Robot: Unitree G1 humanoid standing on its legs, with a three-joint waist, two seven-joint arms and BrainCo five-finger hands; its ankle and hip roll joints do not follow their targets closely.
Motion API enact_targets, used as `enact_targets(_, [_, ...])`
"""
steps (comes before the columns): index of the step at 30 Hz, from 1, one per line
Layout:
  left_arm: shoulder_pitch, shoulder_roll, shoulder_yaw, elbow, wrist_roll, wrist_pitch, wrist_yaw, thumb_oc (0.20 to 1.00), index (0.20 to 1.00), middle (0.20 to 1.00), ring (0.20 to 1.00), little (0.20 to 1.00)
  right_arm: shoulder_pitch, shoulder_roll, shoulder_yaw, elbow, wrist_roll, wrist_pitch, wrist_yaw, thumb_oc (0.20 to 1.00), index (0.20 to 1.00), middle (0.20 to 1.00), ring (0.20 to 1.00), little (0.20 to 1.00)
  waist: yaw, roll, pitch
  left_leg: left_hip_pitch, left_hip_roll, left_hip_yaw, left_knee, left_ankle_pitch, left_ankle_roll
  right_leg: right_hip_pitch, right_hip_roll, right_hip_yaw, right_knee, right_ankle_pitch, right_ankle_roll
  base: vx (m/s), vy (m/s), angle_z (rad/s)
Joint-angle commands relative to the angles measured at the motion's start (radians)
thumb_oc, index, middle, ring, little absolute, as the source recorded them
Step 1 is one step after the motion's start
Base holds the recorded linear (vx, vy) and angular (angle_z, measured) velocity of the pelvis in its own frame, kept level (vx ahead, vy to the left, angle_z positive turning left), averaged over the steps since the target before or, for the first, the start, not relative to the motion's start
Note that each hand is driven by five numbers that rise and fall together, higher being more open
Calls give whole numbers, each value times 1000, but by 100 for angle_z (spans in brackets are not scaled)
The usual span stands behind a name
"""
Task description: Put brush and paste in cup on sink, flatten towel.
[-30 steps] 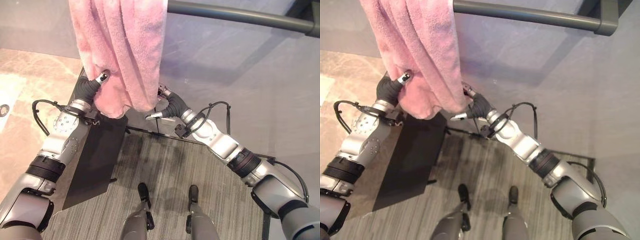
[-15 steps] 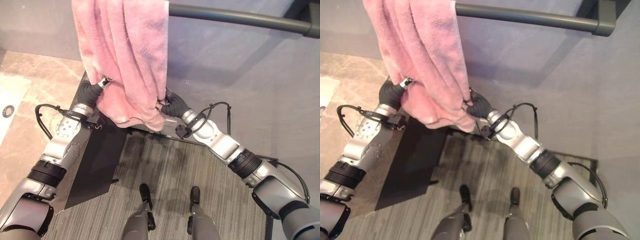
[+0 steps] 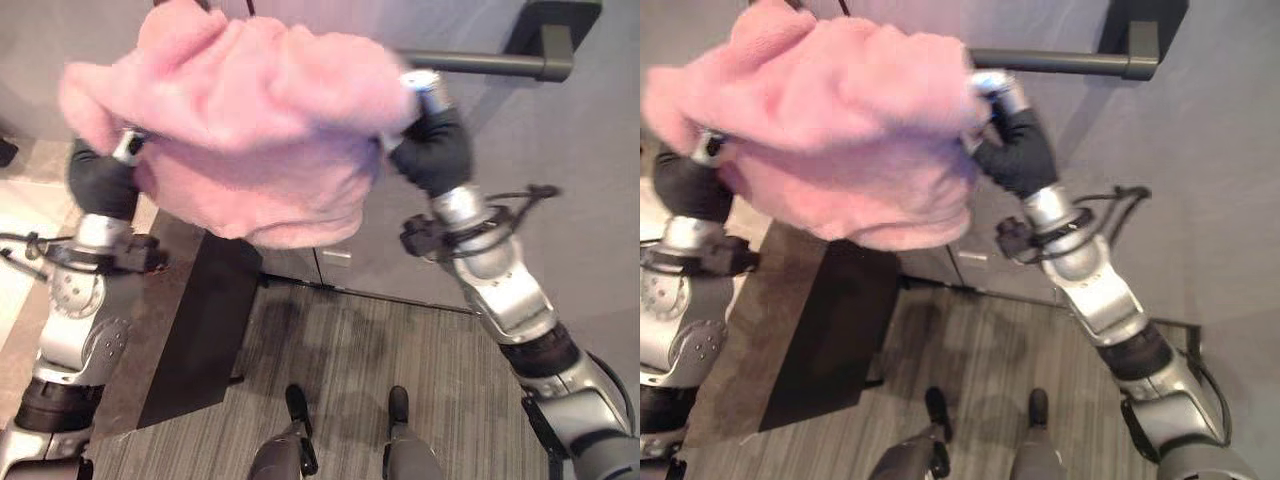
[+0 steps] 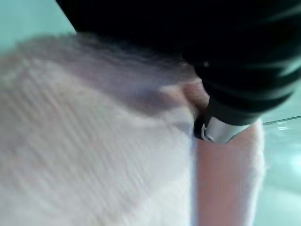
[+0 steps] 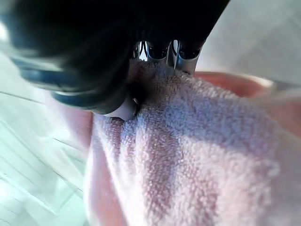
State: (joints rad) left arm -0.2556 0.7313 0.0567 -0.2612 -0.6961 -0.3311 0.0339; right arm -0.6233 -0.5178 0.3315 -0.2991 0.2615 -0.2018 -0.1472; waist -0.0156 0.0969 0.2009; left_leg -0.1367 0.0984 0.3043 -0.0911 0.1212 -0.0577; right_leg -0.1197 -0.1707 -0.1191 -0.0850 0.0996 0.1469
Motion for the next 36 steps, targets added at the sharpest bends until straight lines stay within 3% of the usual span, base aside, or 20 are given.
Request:
enact_targets(1, [5,20,-12,42,76,-59,30,200,200,200,200,200,41,30,8,5,30,-66,23,200,200,200,200,200,-14,-51,-98,0,30,-30,4,-18,-62,-19,-82,52,4,-8,45,-31,-13,-11])
enact_targets(3, [30,11,-27,60,89,-52,20,200,200,200,200,200,80,19,13,25,32,-58,35,200,200,200,200,200,-16,-46,-100,-2,29,-31,4,-17,-61,-20,-81,53,4,-6,43,-31,-13,-8])
enact_targets(5, [66,-59,-77,118,52,-26,3,200,200,200,200,200,128,19,37,48,32,-43,53,200,200,200,200,200,-17,-47,-102,-1,30,-30,4,-14,-59,-19,-81,49,5,-6,40,0,0,0])
enact_targets(8, [94,-101,-139,193,67,10,-2,200,200,200,200,200,182,33,58,110,57,-26,65,200,200,200,200,200,-20,-43,-101,2,31,-33,4,-12,-58,-13,-77,43,6,-9,37,0,0,0])
enact_targets(13, [141,-146,-248,353,200,77,5,200,200,200,200,200,230,44,72,229,53,7,47,200,200,200,200,200,-21,-43,-101,18,35,-32,4,-13,-57,13,-77,31,6,-16,37,6,-8,3])
enact_targets(15, [140,-121,-256,348,268,83,9,200,200,200,200,200,230,42,64,231,54,7,44,200,200,200,200,200,-21,-43,-105,25,36,-31,4,-14,-58,22,-77,27,7,-20,37,26,-16,7])
enact_targets(27, [76,-31,-138,213,245,30,52,200,200,200,200,200,158,41,-5,141,71,-42,4,200,200,200,200,200,-14,-40,-135,78,32,-27,4,-30,-61,80,-86,15,5,-39,39,37,-11,3])
enact_targets(36, [18,-59,-32,117,222,-32,134,200,200,200,200,200,121,50,-60,16,78,-100,-28,200,200,200,200,200,-28,-37,-142,92,26,-15,4,-38,-60,86,-92,21,4,-42,41,0,0,0])
